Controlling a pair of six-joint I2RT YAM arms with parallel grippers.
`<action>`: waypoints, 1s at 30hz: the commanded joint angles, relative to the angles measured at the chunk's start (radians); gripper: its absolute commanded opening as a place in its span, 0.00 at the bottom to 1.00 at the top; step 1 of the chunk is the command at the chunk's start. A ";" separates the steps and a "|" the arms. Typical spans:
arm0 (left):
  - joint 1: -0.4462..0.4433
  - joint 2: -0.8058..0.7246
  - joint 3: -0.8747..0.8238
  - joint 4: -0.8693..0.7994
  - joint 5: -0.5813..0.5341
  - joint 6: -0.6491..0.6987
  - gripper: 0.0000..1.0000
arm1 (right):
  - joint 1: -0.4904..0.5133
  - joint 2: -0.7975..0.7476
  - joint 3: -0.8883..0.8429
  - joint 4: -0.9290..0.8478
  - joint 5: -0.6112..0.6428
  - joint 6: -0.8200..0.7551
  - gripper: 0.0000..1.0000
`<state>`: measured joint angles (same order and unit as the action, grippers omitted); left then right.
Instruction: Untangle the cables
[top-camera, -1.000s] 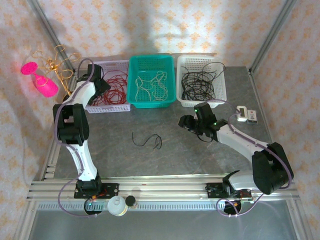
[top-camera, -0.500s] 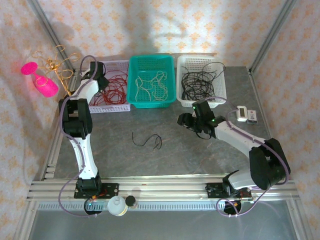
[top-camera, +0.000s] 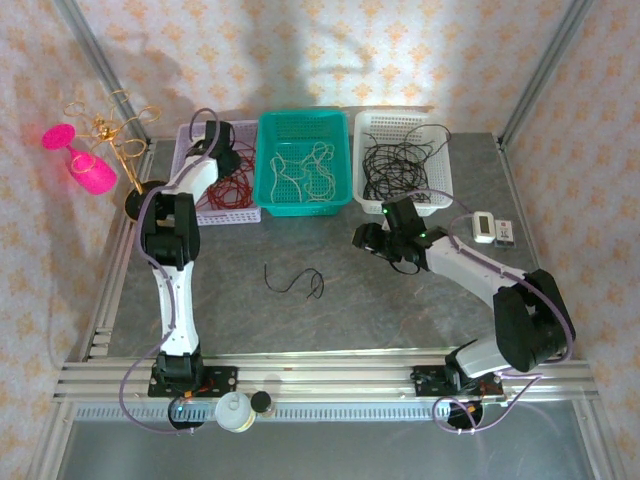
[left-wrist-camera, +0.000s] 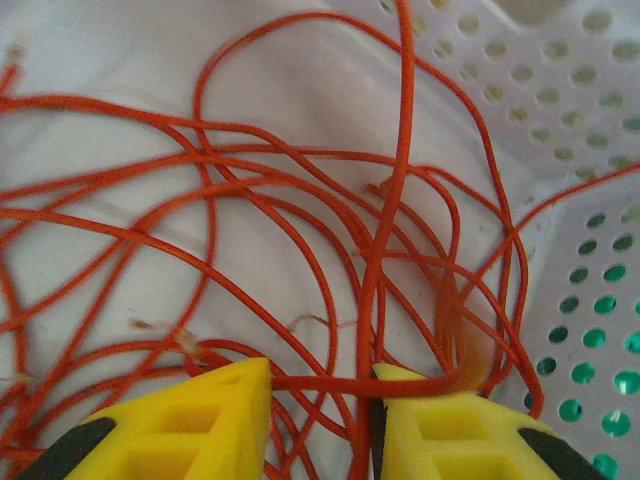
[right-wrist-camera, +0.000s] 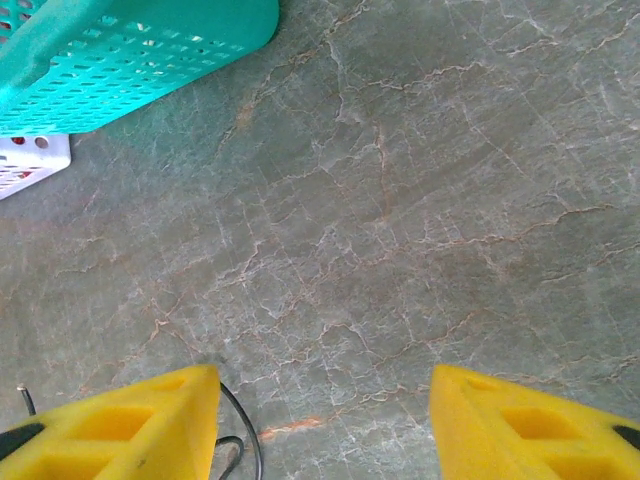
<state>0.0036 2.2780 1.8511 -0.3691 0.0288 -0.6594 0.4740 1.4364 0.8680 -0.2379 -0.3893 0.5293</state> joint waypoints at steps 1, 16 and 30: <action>-0.017 0.003 0.006 -0.015 0.022 0.026 0.31 | -0.006 0.006 0.022 -0.024 0.017 -0.023 0.58; -0.019 -0.197 -0.055 -0.112 -0.056 0.066 0.80 | -0.006 -0.001 0.029 -0.036 -0.042 -0.074 0.57; -0.207 -0.792 -0.664 -0.241 -0.028 0.010 0.89 | 0.183 0.027 0.003 0.045 -0.028 -0.114 0.54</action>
<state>-0.1123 1.5314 1.3155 -0.5240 -0.0193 -0.5945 0.6628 1.4513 0.8680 -0.2302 -0.4778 0.4103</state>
